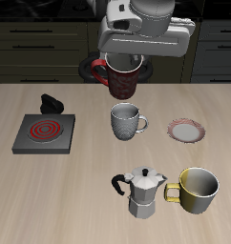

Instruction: Place the red mug on the plate

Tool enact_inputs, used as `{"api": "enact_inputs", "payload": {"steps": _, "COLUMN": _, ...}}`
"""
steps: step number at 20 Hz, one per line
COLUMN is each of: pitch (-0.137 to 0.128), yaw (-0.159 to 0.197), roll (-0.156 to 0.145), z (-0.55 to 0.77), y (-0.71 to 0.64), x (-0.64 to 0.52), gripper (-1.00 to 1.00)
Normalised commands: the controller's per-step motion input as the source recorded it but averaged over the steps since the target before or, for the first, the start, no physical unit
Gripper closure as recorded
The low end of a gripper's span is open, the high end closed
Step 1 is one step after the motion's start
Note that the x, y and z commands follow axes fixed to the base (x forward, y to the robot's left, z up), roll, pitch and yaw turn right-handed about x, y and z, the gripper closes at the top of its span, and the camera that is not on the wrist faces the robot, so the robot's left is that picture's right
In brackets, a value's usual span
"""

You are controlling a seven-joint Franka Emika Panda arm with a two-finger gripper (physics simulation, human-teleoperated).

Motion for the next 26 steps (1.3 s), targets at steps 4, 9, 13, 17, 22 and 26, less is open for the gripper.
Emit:
{"api": "enact_inputs", "payload": {"steps": 4, "pitch": -0.026, "yaw": -0.031, "roll": 0.014, "z": 0.1, "y": 0.36, "x": -0.13, "gripper": 1.0}}
{"api": "enact_inputs", "payload": {"steps": 9, "pitch": -0.011, "yaw": 0.0, "roll": -0.089, "z": -0.07, "y": 0.36, "x": 0.0, "gripper": 1.0}}
{"api": "enact_inputs", "payload": {"steps": 13, "pitch": -0.022, "yaw": -0.121, "roll": -0.111, "z": -0.02, "y": 0.47, "x": -0.14, "gripper": 1.0}}
{"api": "enact_inputs", "payload": {"steps": 17, "pitch": 0.004, "yaw": -0.075, "roll": -0.006, "z": -0.04, "y": 0.46, "x": -0.14, "gripper": 1.0}}
{"api": "enact_inputs", "payload": {"steps": 22, "pitch": -0.035, "yaw": -0.034, "roll": -0.032, "z": -0.11, "y": 0.48, "x": -0.2, "gripper": 1.0}}
{"api": "enact_inputs", "payload": {"steps": 26, "pitch": -0.089, "yaw": 0.026, "roll": -0.041, "z": -0.05, "y": 0.33, "x": -0.31, "gripper": 1.0}}
